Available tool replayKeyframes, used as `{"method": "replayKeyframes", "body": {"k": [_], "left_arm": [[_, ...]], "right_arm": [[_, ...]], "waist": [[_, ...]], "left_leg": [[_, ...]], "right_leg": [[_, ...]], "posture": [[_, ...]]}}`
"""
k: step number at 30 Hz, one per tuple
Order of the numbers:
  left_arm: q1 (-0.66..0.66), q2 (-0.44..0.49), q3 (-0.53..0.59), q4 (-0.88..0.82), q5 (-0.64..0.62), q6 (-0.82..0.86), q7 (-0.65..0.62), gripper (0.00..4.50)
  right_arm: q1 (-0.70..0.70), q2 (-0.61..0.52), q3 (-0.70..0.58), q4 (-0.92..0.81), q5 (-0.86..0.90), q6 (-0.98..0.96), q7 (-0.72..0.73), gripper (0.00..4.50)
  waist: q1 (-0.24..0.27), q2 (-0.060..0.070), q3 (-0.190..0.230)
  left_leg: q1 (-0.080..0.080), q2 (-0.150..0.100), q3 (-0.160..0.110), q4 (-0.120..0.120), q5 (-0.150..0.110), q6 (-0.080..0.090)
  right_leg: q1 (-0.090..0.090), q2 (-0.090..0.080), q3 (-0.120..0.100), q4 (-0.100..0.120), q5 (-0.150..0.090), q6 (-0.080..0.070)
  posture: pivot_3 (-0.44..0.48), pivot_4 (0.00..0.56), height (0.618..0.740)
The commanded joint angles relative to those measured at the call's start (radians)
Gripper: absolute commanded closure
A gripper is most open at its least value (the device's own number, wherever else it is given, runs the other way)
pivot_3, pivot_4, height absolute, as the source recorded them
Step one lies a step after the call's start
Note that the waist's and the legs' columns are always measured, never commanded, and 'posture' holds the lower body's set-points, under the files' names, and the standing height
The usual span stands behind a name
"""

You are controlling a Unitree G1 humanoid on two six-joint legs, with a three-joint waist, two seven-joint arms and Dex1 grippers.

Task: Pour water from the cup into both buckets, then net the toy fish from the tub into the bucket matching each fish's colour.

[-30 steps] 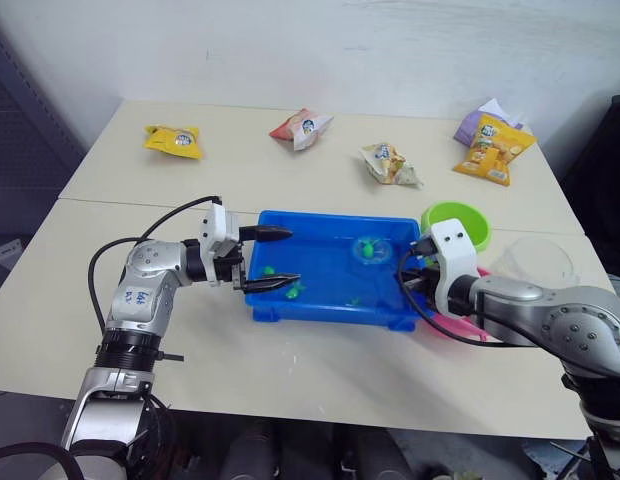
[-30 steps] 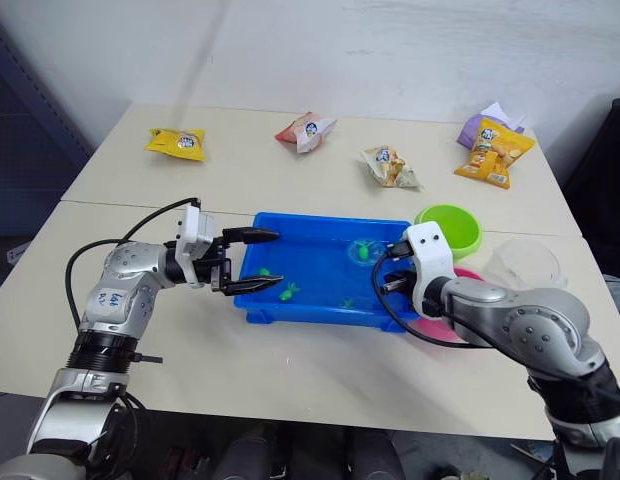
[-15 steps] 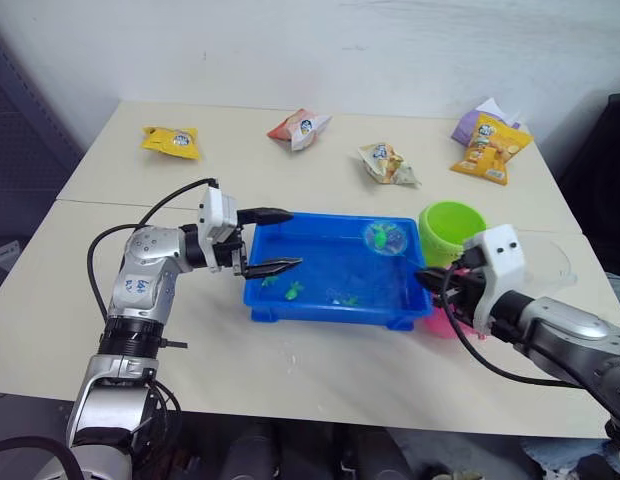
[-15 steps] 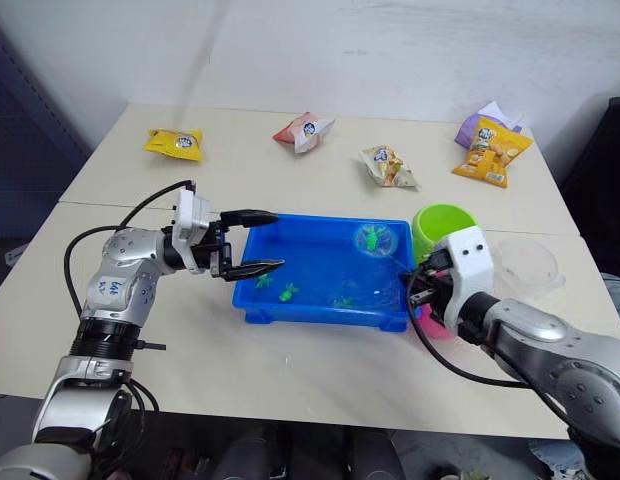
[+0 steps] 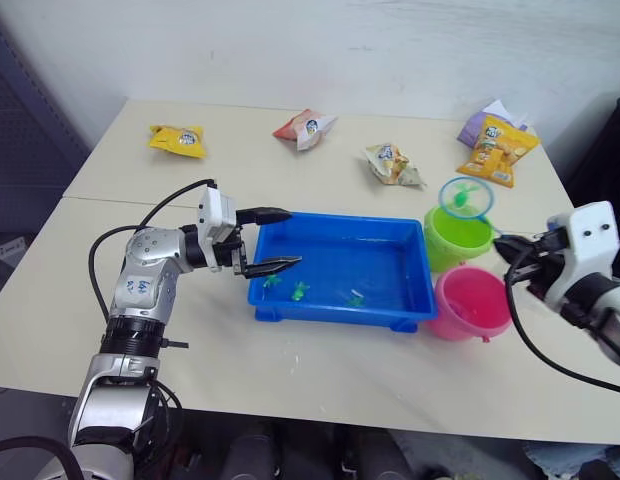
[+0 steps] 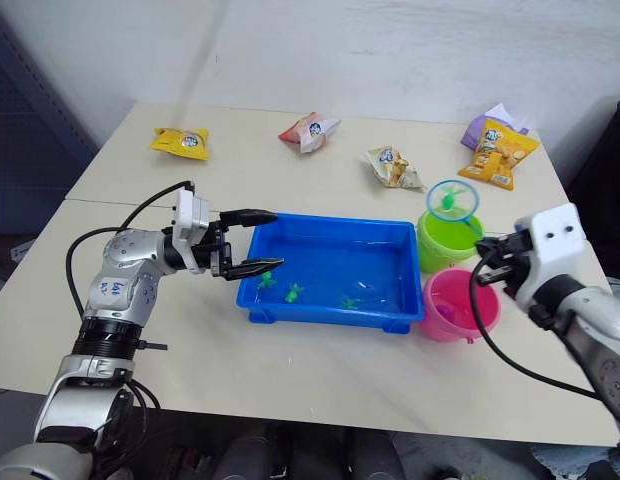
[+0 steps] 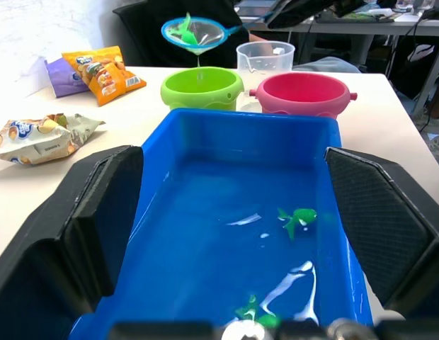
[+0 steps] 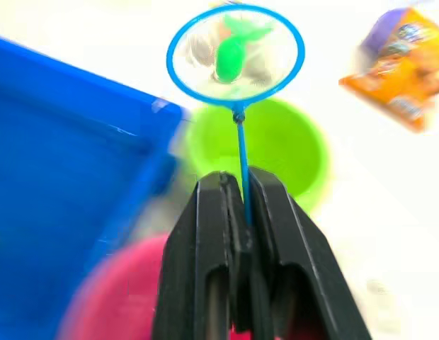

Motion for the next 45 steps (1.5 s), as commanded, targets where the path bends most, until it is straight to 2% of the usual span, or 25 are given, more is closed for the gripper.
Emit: {"method": "replayKeyframes", "body": {"k": [1, 8, 11, 21, 26, 29, 31, 34, 38, 41, 45], "left_arm": [[0.002, -0.006, 0.012, -0.029, -0.010, -0.015, 0.011, 0.09], [0.020, -0.012, 0.011, -0.057, -0.014, -0.005, 0.028, 0.09], [0.029, -0.016, 0.007, -0.075, -0.013, 0.002, 0.038, 0.09], [0.038, -0.034, -0.001, -0.106, -0.016, 0.029, 0.052, 0.09], [0.039, -0.033, 0.001, -0.108, -0.016, 0.030, 0.056, 0.09], [0.039, -0.032, 0.003, -0.109, -0.017, 0.029, 0.055, 0.09], [0.040, -0.023, 0.011, -0.106, -0.021, 0.027, 0.048, 0.09], [0.051, 0.009, 0.031, -0.108, -0.039, 0.037, 0.018, 0.09], [0.075, 0.078, 0.051, -0.095, -0.068, 0.048, -0.060, 0.09], [0.097, 0.136, 0.060, -0.067, -0.067, 0.031, -0.118, 0.09], [0.125, 0.182, 0.056, -0.043, -0.055, -0.012, -0.194, 0.09]], "right_arm": [[0.005, -0.039, 0.035, 0.060, -0.179, -0.126, 0.066, 4.50], [0.045, -0.067, 0.150, 0.179, -0.522, -0.437, 0.127, 4.50], [0.054, -0.080, 0.190, 0.235, -0.673, -0.538, 0.109, 4.50], [-0.009, -0.165, 0.253, 0.440, -1.125, -0.923, -0.066, 4.50], [-0.028, -0.188, 0.237, 0.501, -1.235, -1.009, -0.132, 4.50], [-0.037, -0.158, 0.196, 0.517, -1.162, -1.016, -0.098, 4.50], [-0.055, -0.114, 0.157, 0.485, -0.991, -1.004, -0.007, 4.50], [-0.088, -0.058, 0.109, 0.394, -0.663, -0.870, 0.213, 4.50], [-0.123, -0.092, 0.104, 0.260, -0.447, -0.766, 0.445, 4.50], [-0.123, -0.146, 0.167, 0.158, -0.399, -0.673, 0.584, 4.50], [-0.191, -0.187, 0.305, 0.146, -0.520, -0.691, 0.677, 4.50]], "waist": [[0.002, 0.000, 0.000], [0.003, 0.000, 0.000], [0.003, 0.000, 0.000], [0.002, 0.000, 0.000], [0.002, 0.000, 0.000], [0.002, 0.000, 0.000], [0.001, 0.000, 0.000], [-0.002, 0.000, 0.000], [-0.002, 0.001, 0.000], [0.001, 0.001, 0.000], [0.000, 0.001, 0.000]], "left_leg": [[0.000, 0.000, 0.000, 0.000, 0.000, 0.000], [0.000, 0.000, 0.001, 0.000, 0.000, -0.001], [0.001, 0.000, 0.001, 0.000, 0.001, -0.001], [0.002, 0.000, 0.002, 0.001, 0.002, -0.003], [0.002, 0.000, 0.003, 0.001, 0.002, -0.004], [0.002, 0.000, 0.003, 0.001, 0.002, -0.005], [0.002, 0.000, 0.003, 0.001, 0.002, -0.005], [0.003, 0.001, 0.003, 0.001, 0.002, -0.005], [0.004, 0.001, 0.003, 0.001, 0.002, -0.005], [0.003, 0.001, 0.002, 0.001, 0.002, -0.003], [0.003, 0.001, 0.002, 0.001, 0.001, -0.002]], "right_leg": [[0.000, 0.000, 0.000, 0.000, 0.000, 0.000], [0.000, 0.000, 0.000, 0.000, 0.000, 0.000], [0.000, 0.000, 0.001, 0.001, 0.000, 0.000], [0.000, 0.001, 0.001, 0.002, 0.000, 0.000], [0.000, 0.001, 0.002, 0.002, 0.000, 0.000], [0.000, 0.001, 0.002, 0.002, 0.000, 0.000], [0.000, 0.002, 0.002, 0.002, 0.000, 0.000], [0.001, 0.003, 0.002, 0.003, 0.000, 0.000], [0.001, 0.003, 0.002, 0.004, 0.000, 0.000], [0.001, 0.002, 0.002, 0.003, 0.000, 0.000], [0.002, 0.000, 0.002, 0.002, 0.000, 0.000]], "posture": [[0.000, 0.150, 0.738], [0.000, 0.150, 0.738], [0.000, 0.150, 0.738], [0.000, 0.150, 0.738], [0.000, 0.150, 0.738], [0.000, 0.150, 0.738], [0.000, 0.150, 0.738], [0.000, 0.150, 0.738], [0.000, 0.150, 0.738], [0.000, 0.150, 0.738], [0.000, 0.150, 0.738]]}}
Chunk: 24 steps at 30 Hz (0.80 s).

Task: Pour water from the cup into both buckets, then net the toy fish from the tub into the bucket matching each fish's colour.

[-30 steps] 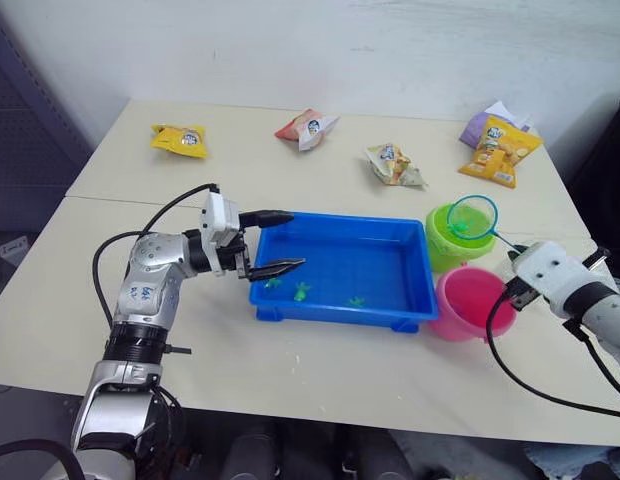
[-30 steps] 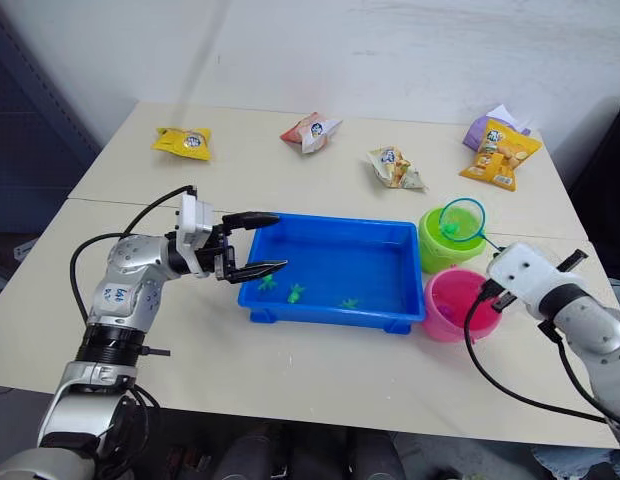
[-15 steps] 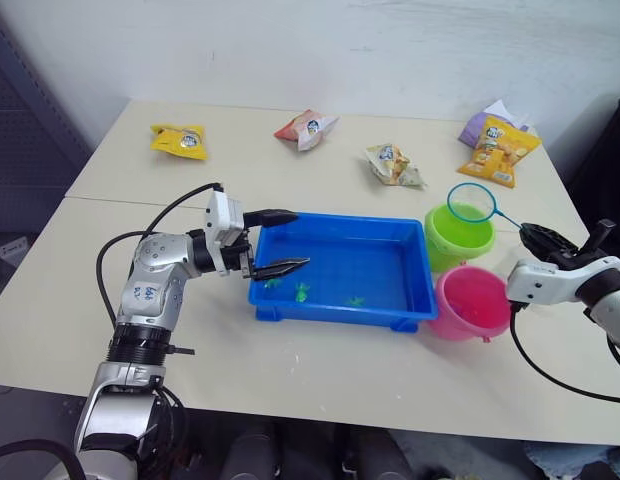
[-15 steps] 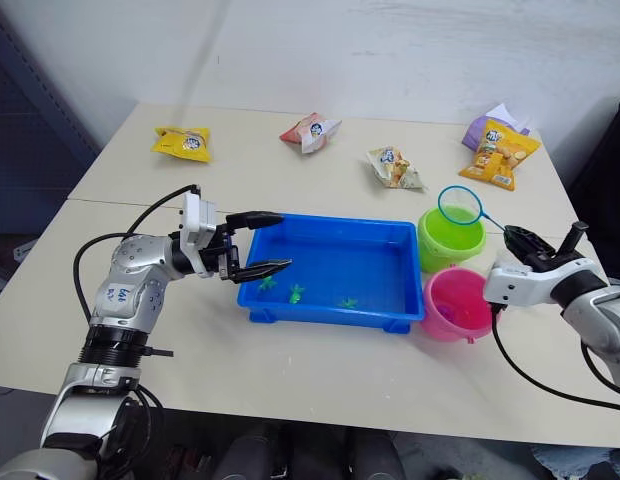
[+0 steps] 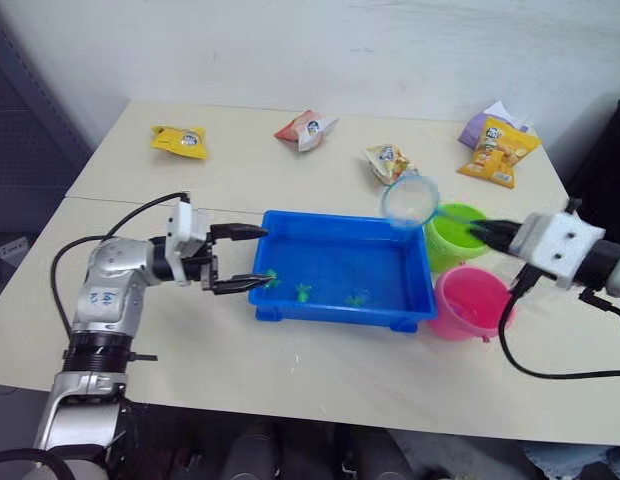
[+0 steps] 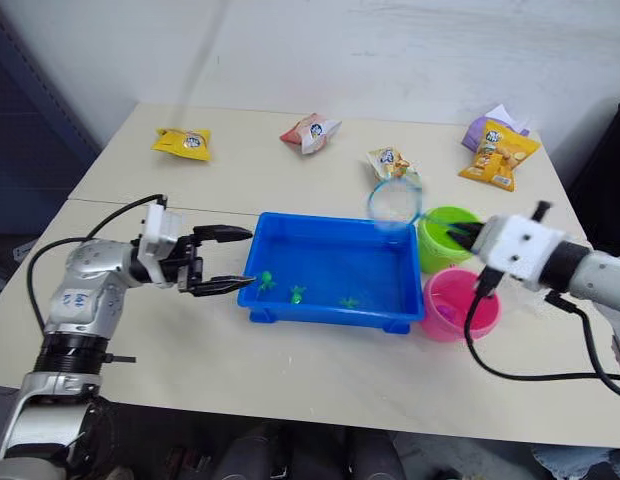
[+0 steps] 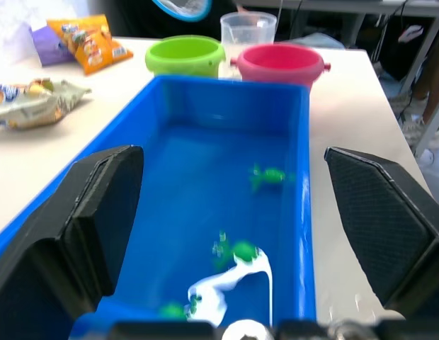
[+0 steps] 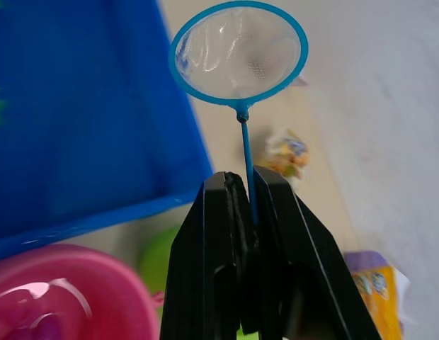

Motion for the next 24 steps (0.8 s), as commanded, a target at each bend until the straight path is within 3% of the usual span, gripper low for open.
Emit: {"method": "replayKeyframes", "body": {"k": [1, 8, 13, 18, 24], "left_arm": [[0.008, 0.025, 0.005, 0.005, -0.004, -0.033, -0.062, 0.09], [-0.040, 0.068, -0.050, -0.017, 0.000, 0.082, -0.114, 0.09], [-0.109, 0.093, -0.097, 0.071, 0.088, -0.016, -0.158, 0.09], [-0.160, 0.105, -0.126, 0.135, 0.117, -0.057, -0.208, 0.09], [-0.184, 0.113, -0.125, 0.161, 0.111, -0.062, -0.215, 0.09]], "right_arm": [[-0.066, -0.022, 0.090, 0.002, -0.094, -0.029, 0.073, 4.50], [-0.322, 0.055, 0.331, 0.181, -0.301, -0.138, 0.207, 4.50], [-0.456, 0.110, 0.432, 0.324, -0.399, -0.237, 0.272, 4.50], [-0.490, 0.131, 0.483, 0.388, -0.413, -0.298, 0.365, 4.50], [-0.495, 0.184, 0.459, 0.374, -0.353, -0.230, 0.427, 4.50]], "waist": [[0.000, 0.000, 0.000], [-0.003, 0.000, 0.000], [-0.003, 0.000, 0.000], [-0.003, 0.000, 0.000], [-0.005, 0.000, 0.000]], "left_leg": [[0.000, 0.000, 0.000, 0.000, 0.000, 0.000], [-0.001, -0.001, 0.000, 0.001, 0.000, 0.000], [-0.001, -0.001, 0.001, 0.001, 0.000, 0.000], [-0.001, -0.001, 0.001, 0.002, 0.000, 0.000], [-0.002, 0.000, 0.001, 0.003, 0.000, 0.000]], "right_leg": [[0.000, 0.000, 0.000, 0.000, 0.000, 0.000], [-0.001, -0.001, 0.000, 0.000, 0.000, 0.000], [-0.002, 0.000, 0.000, 0.001, 0.000, 0.000], [-0.002, 0.000, 0.000, 0.002, 0.000, 0.000], [-0.002, 0.000, -0.001, 0.003, 0.000, 0.000]], "posture": [[0.000, 0.150, 0.738], [0.000, 0.150, 0.738], [0.000, 0.150, 0.738], [0.000, 0.150, 0.738], [0.000, 0.150, 0.738]]}}
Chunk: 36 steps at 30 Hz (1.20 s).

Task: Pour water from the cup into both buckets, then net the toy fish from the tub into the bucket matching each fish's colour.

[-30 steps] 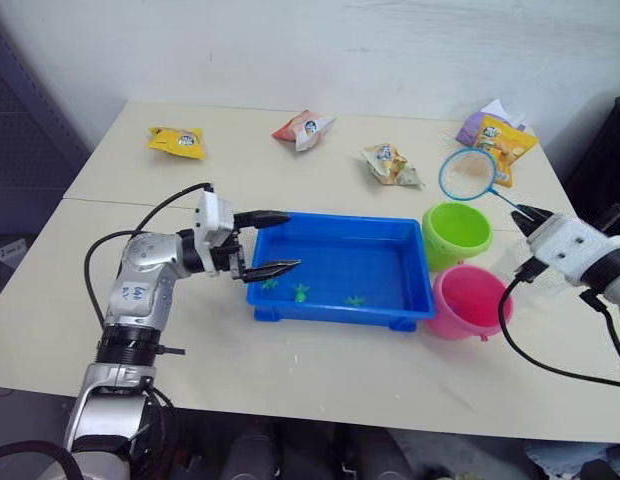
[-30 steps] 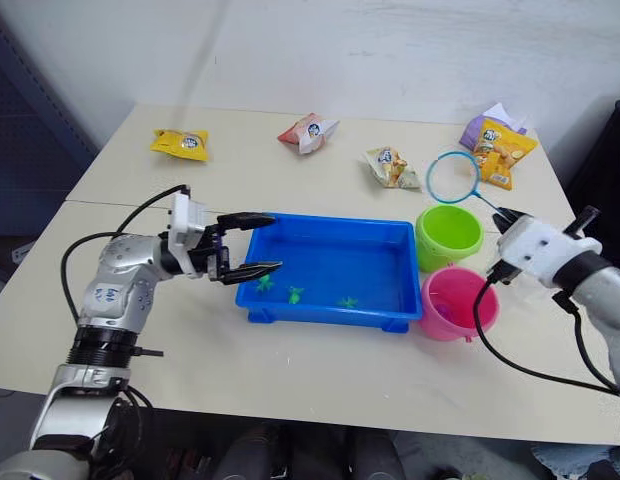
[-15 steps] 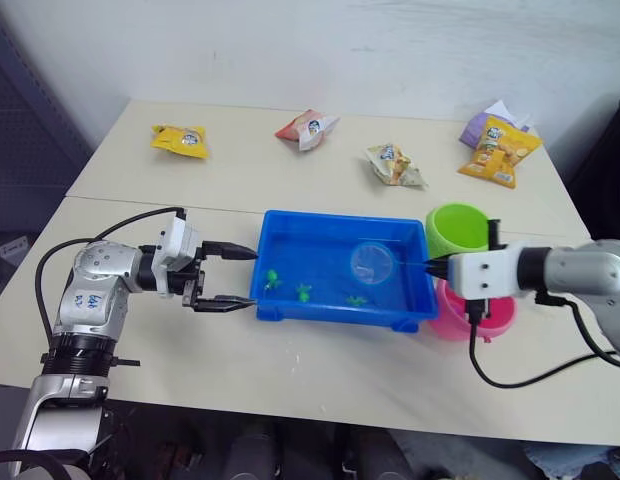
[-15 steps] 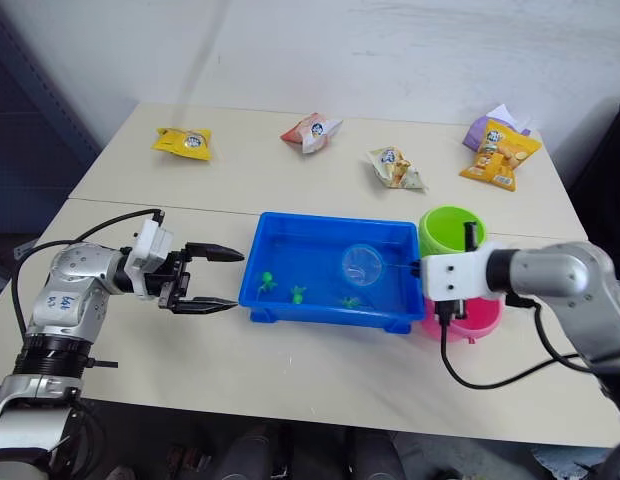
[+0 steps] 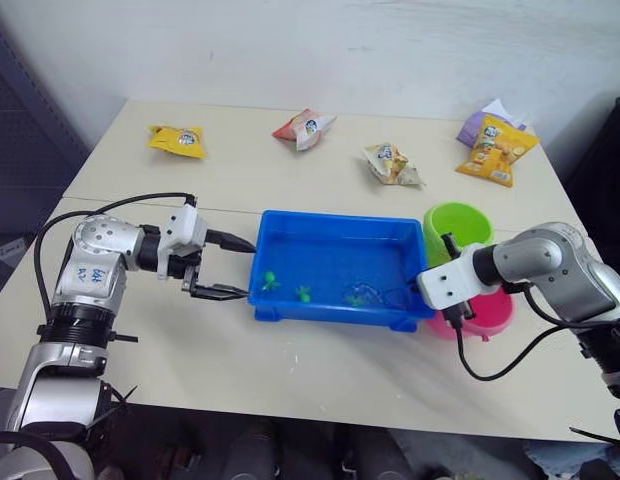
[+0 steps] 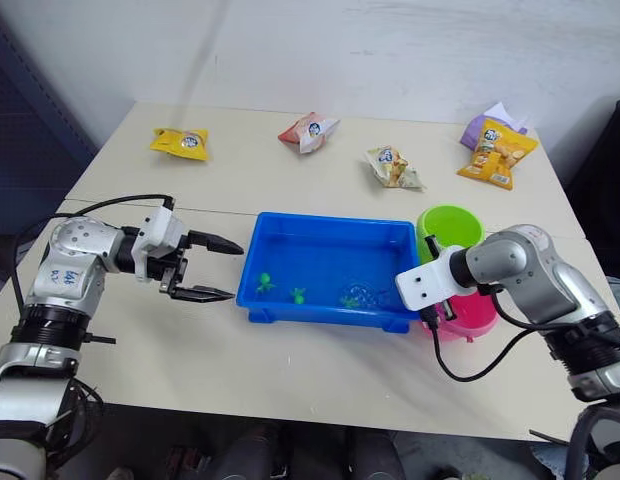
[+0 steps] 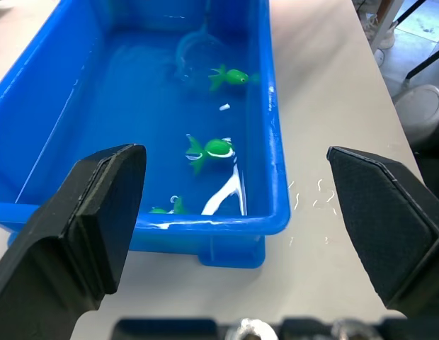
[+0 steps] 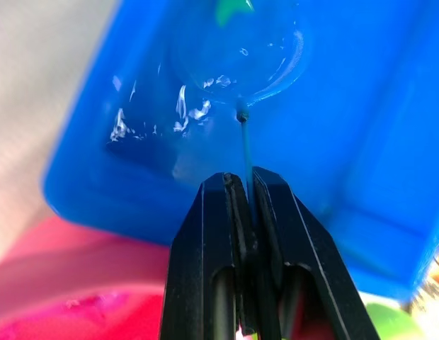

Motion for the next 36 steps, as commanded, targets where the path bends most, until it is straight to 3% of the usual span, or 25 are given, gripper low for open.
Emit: {"method": "replayKeyframes", "body": {"k": [1, 16, 22, 36], "left_arm": [[-0.018, 0.020, 0.003, -0.001, -0.007, -0.013, -0.070, 0.09], [-0.007, 0.007, 0.016, -0.004, -0.018, -0.003, -0.041, 0.09], [-0.005, -0.005, 0.030, -0.013, -0.030, 0.005, -0.021, 0.09], [-0.047, -0.173, 0.179, -0.128, -0.199, 0.163, 0.205, 0.09]], "right_arm": [[-0.013, 0.020, -0.040, -0.025, 0.055, 0.052, 0.025, 4.50], [0.049, 0.095, -0.184, -0.131, 0.257, 0.480, -0.014, 4.50], [0.073, 0.094, -0.242, -0.136, 0.309, 0.557, -0.036, 4.50], [0.340, 0.053, -0.634, -0.347, 0.518, 0.697, -0.176, 4.50]], "waist": [[-0.001, 0.000, 0.000], [-0.002, 0.000, 0.000], [-0.001, 0.000, 0.000], [0.008, 0.000, 0.000]], "left_leg": [[0.000, 0.000, 0.000, 0.000, 0.000, 0.000], [0.000, 0.000, -0.001, 0.000, 0.000, 0.000], [0.000, 0.000, -0.001, 0.000, 0.000, 0.000], [-0.001, 0.000, -0.001, 0.000, 0.000, 0.000]], "right_leg": [[0.000, 0.000, 0.000, 0.000, 0.000, 0.000], [0.000, 0.000, 0.000, 0.003, 0.000, 0.000], [0.000, 0.000, 0.000, 0.004, 0.000, 0.000], [0.001, 0.000, -0.001, 0.003, 0.000, 0.000]], "posture": [[0.000, 0.150, 0.738], [0.000, 0.150, 0.738], [0.000, 0.150, 0.738], [0.000, 0.150, 0.738]]}}
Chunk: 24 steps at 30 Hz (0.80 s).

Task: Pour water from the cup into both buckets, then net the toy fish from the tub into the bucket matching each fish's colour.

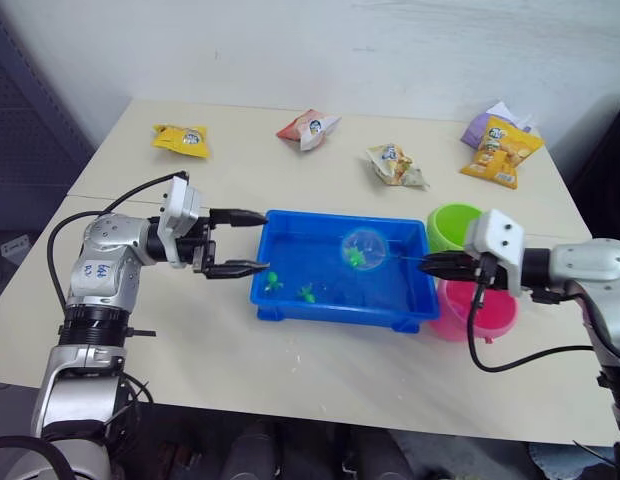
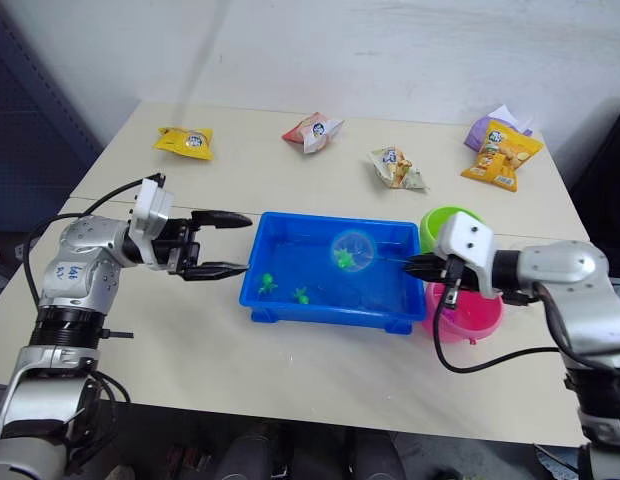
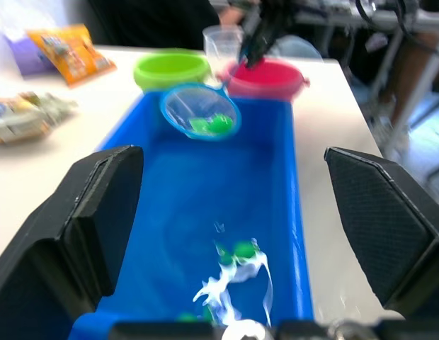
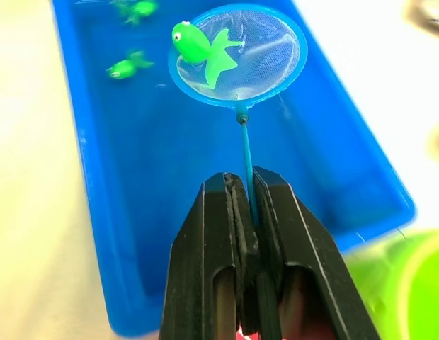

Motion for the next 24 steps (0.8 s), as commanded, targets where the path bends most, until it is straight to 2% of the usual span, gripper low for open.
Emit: {"method": "replayKeyframes", "body": {"k": [1, 5, 9, 15, 19, 24], "left_arm": [[-0.050, -0.030, 0.047, -0.042, -0.049, 0.029, 0.067, 0.09], [-0.065, -0.053, 0.057, -0.029, -0.063, 0.062, 0.093, 0.09], [-0.073, -0.062, 0.055, -0.014, -0.063, 0.068, 0.083, 0.09], [-0.111, -0.085, 0.033, 0.027, -0.048, 0.060, 0.047, 0.09], [-0.127, -0.090, 0.021, 0.050, -0.036, 0.054, 0.022, 0.09], [-0.122, -0.094, 0.018, 0.052, -0.033, 0.072, 0.027, 0.09]], "right_arm": [[0.048, -0.029, -0.154, -0.058, 0.056, 0.028, -0.049, 4.50], [0.121, -0.055, -0.286, -0.003, 0.030, -0.048, -0.087, 4.50], [0.155, -0.093, -0.330, 0.147, -0.070, -0.211, -0.154, 4.50], [0.121, -0.102, -0.244, 0.326, -0.259, -0.429, -0.340, 4.50], [0.126, -0.118, -0.150, 0.382, -0.413, -0.617, -0.452, 4.50], [0.119, -0.128, -0.115, 0.433, -0.556, -0.768, -0.626, 4.50]], "waist": [[0.001, 0.000, 0.000], [-0.001, 0.000, 0.000], [-0.001, 0.000, 0.000], [-0.003, 0.000, 0.000], [-0.006, 0.000, 0.000], [-0.003, 0.000, 0.000]], "left_leg": [[0.000, 0.000, 0.000, 0.000, 0.000, 0.000], [0.000, 0.000, 0.000, 0.000, 0.000, 0.000], [0.001, 0.000, 0.002, 0.000, 0.000, 0.000], [0.002, 0.000, 0.003, 0.000, 0.001, -0.001], [0.002, 0.000, 0.003, 0.000, 0.001, -0.002], [0.002, 0.000, 0.003, 0.000, 0.001, -0.002]], "right_leg": [[0.000, 0.000, 0.000, 0.000, 0.000, 0.000], [0.000, 0.001, 0.000, 0.000, 0.000, 0.000], [0.000, 0.001, 0.001, -0.001, 0.000, 0.000], [0.000, 0.001, 0.002, -0.003, 0.000, 0.000], [0.000, 0.002, 0.003, -0.002, 0.000, 0.000], [0.000, 0.002, 0.003, -0.002, 0.000, 0.000]], "posture": [[0.000, 0.150, 0.738], [0.000, 0.150, 0.738], [0.000, 0.150, 0.738], [0.000, 0.150, 0.738], [0.000, 0.150, 0.738], [0.000, 0.150, 0.738]]}}
